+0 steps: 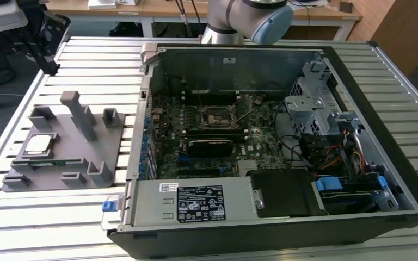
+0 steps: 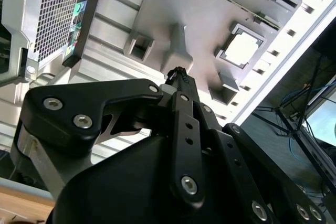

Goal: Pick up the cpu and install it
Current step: 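Reach for the cpu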

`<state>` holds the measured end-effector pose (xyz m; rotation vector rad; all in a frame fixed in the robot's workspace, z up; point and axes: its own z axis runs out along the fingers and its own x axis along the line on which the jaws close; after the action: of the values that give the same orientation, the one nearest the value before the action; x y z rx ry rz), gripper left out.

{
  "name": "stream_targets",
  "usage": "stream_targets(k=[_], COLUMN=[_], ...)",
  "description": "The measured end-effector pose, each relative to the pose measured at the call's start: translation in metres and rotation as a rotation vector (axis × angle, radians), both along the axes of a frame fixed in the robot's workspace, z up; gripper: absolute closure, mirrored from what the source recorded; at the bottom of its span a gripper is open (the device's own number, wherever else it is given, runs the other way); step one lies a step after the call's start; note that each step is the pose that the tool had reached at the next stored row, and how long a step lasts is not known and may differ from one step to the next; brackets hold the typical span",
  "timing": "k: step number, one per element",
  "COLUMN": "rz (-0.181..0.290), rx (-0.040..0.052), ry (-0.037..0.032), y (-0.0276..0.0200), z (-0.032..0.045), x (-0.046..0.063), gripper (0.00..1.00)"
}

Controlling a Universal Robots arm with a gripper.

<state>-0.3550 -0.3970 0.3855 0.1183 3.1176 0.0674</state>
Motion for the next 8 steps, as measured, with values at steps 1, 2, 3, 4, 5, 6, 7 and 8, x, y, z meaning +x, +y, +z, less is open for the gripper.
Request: stream_targets(k=[1, 2, 3, 4, 5, 6, 7, 8], rz=[0.000, 0.000, 0.000, 0.000, 0.000, 0.000, 0.000, 0.000], rx=[0.0000, 0.0000, 0.0000, 0.0000, 0.0000, 0.0000, 0.0000, 0.0000], ry=[0.0001, 0.0000, 0.0000, 0.0001, 0.0000, 0.0000, 0.0000, 0.0000], y=[0.0000, 0.0000, 0.0000, 0.0000, 0.0000, 0.0000, 0.0000, 0.0000], z=[-0.0001, -0.0002, -0.0004, -0.0009, -0.0014, -0.0019, -0.0024, -0.0026], x=[-0.002, -0.004, -0.007, -0.010, -0.013, -0.016, -0.019, -0.021], gripper=[0.89, 0.89, 0.89, 0.89, 0.89, 0.89, 0.89, 0.89])
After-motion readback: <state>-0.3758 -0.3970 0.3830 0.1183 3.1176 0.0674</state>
